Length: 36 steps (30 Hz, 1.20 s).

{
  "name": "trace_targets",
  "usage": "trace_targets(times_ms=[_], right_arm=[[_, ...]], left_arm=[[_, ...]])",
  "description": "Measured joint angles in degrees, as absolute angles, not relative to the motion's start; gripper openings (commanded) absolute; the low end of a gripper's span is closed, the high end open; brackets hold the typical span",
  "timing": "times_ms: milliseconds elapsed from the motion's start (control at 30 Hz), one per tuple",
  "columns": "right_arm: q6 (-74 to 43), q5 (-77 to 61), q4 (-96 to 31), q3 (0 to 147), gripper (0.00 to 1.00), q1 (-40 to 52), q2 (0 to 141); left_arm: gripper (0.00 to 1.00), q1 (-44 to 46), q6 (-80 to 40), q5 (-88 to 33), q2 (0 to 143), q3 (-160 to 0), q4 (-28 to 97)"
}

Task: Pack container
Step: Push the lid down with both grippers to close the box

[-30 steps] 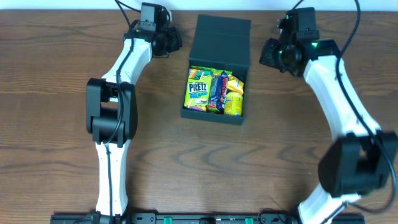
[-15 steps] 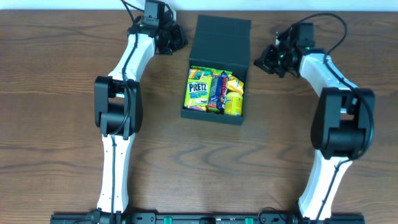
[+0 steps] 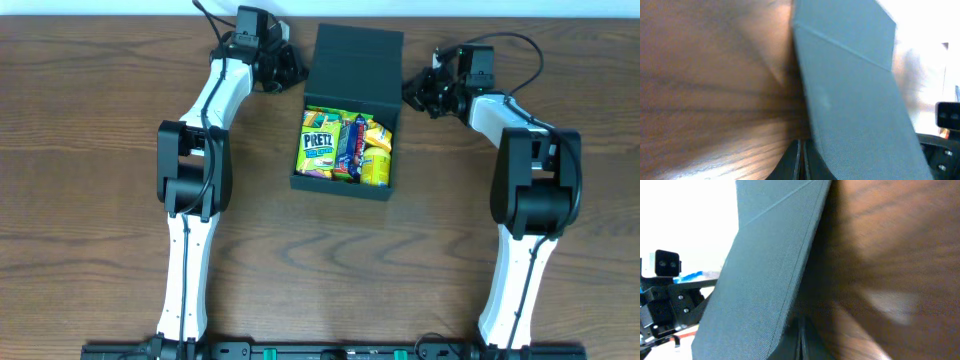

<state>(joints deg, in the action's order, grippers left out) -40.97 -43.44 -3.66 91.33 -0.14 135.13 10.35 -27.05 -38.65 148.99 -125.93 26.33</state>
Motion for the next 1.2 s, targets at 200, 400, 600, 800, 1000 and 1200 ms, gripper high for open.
trace_targets(times_ms=[200, 400, 600, 800, 1000, 1200], right_arm=[[-41.8, -49.3, 5.1, 91.3, 0.02, -0.3, 135.3], [-41.6, -57.6, 13.1, 91.2, 0.01, -0.9, 135.4], [-41.7, -65.7, 18.0, 91.2, 0.02, -1.0, 135.4], [-41.9, -71.5, 19.3, 91.2, 0.02, -0.9, 134.7], [-41.9, -77.0, 18.7, 91.2, 0.02, -0.1, 132.9], [-41.7, -79.5, 14.1, 91.3, 0.02, 3.1, 132.1]], left_arm=[[0.06, 9.8, -27.0, -42.2, 149.0, -126.7, 25.4], [0.06, 9.0, -24.7, -45.2, 149.0, -129.9, 29.1], [0.06, 8.6, -19.0, -46.5, 149.1, -137.8, 38.0], [0.06, 8.2, -14.8, -47.2, 149.1, -144.1, 44.0], [0.06, 7.4, -10.3, -47.5, 149.1, -149.1, 52.6], [0.06, 7.0, -6.0, -45.9, 149.1, -150.0, 59.7]])
